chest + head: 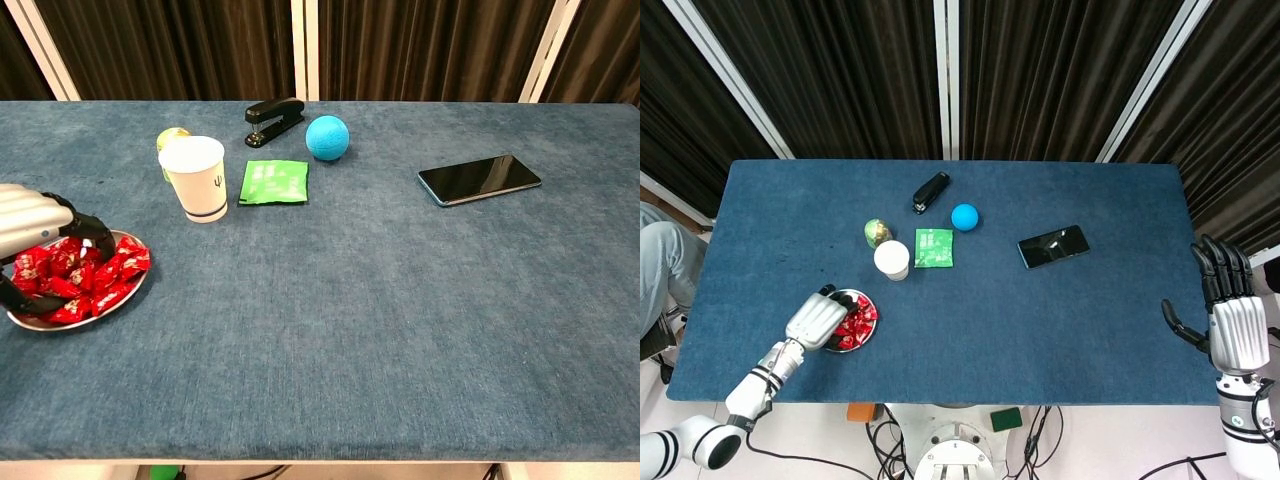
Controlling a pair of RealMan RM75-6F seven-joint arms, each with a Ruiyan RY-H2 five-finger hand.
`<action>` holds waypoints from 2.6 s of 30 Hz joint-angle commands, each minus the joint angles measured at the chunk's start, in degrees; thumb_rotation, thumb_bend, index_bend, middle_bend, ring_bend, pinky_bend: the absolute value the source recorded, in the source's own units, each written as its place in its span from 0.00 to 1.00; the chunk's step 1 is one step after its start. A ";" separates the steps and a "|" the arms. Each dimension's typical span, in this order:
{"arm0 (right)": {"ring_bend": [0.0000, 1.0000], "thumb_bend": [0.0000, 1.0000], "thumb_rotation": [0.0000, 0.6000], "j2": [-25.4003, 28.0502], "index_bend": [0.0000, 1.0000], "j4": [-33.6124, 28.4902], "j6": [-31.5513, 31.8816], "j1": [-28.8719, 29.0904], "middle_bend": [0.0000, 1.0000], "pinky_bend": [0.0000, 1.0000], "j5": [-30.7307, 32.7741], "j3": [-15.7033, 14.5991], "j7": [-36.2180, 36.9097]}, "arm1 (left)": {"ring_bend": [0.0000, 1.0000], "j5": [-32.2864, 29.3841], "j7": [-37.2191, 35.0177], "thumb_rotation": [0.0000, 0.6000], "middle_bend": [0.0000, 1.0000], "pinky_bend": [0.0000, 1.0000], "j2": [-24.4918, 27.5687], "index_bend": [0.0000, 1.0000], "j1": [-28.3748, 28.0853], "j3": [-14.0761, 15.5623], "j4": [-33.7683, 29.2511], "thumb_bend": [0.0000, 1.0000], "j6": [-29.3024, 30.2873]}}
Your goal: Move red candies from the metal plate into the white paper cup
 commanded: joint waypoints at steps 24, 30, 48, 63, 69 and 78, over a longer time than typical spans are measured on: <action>0.00 0.32 1.00 -0.15 0.00 0.50 -0.84 0.17 0.00 0.00 0.65 -0.05 0.15 | 0.57 2.27 -1.12 1.00 0.50 0.23 -1.49 0.56 -1.54 0.13 1.81 0.34 0.91; 0.00 0.32 1.00 -0.21 0.00 0.65 -1.05 0.17 0.00 0.00 0.82 -0.11 0.12 | 0.59 2.94 -1.72 1.00 0.54 0.23 -2.07 0.59 -1.66 0.04 2.45 0.35 1.67; 0.00 0.32 1.00 -0.27 0.00 0.82 -1.03 0.17 0.00 0.00 0.83 -0.12 0.28 | 0.62 4.60 -3.55 1.00 0.58 0.24 0.18 0.62 -1.71 -0.09 -0.45 0.35 3.83; 0.00 0.32 1.00 -0.31 0.00 0.82 -0.90 0.12 0.00 0.00 0.67 -0.20 0.35 | 0.64 4.78 -5.14 1.00 0.59 0.24 6.46 0.63 -3.54 -2.92 -7.34 0.35 4.55; 0.00 0.32 1.00 -0.37 0.00 0.54 -0.83 0.11 0.00 0.00 0.42 -0.31 0.10 | 0.64 3.35 -6.20 1.00 0.59 0.24 8.94 0.63 -7.22 -6.27 -10.26 0.35 1.39; 0.00 0.32 1.00 0.16 0.00 0.16 -0.21 -0.34 0.00 0.00 0.52 -0.22 0.26 | 0.64 -3.42 -8.67 1.00 0.59 0.24 8.58 0.63 -14.84 -12.01 -8.42 0.35 -7.08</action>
